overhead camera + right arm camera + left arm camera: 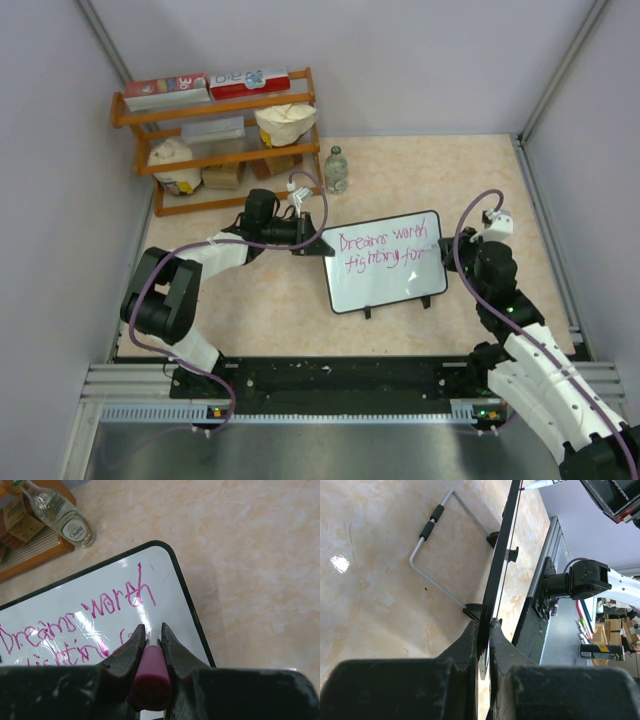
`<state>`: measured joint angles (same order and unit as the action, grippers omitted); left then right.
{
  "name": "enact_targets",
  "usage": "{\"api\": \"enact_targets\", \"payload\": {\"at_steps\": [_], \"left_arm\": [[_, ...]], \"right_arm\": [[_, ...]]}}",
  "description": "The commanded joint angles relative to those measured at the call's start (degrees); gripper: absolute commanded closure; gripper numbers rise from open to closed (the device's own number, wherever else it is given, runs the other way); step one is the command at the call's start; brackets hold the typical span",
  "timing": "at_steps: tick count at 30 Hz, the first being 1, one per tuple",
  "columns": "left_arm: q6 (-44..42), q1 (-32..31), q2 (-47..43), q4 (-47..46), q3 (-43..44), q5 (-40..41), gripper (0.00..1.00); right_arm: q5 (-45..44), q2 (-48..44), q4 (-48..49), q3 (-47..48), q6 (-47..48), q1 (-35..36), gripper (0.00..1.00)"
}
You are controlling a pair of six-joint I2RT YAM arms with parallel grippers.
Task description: Write a sentence on the whiteboard
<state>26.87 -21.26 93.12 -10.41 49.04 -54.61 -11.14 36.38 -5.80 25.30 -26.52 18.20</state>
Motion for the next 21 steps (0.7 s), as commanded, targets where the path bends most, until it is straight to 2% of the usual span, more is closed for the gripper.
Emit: {"api": "enact_targets", "payload": {"at_steps": [1, 13, 21], "left_arm": [[-3.2, 0.4, -1.1, 1.5, 0.9, 7.6, 1.0], [-3.1, 0.4, -1.1, 1.4, 0.9, 7.4, 1.0], [-3.1, 0.4, -2.1, 0.7, 0.4, 7.1, 1.0]], "right_arm": [[-1.6, 0.5, 0.4, 2.3, 1.4, -0.6, 1.0], [-0.3, -2.1, -2.5, 0.0, 1.2, -0.5, 1.0], [1.1, -4.0, -4.1, 3.2, 0.7, -0.6, 1.0]]}}
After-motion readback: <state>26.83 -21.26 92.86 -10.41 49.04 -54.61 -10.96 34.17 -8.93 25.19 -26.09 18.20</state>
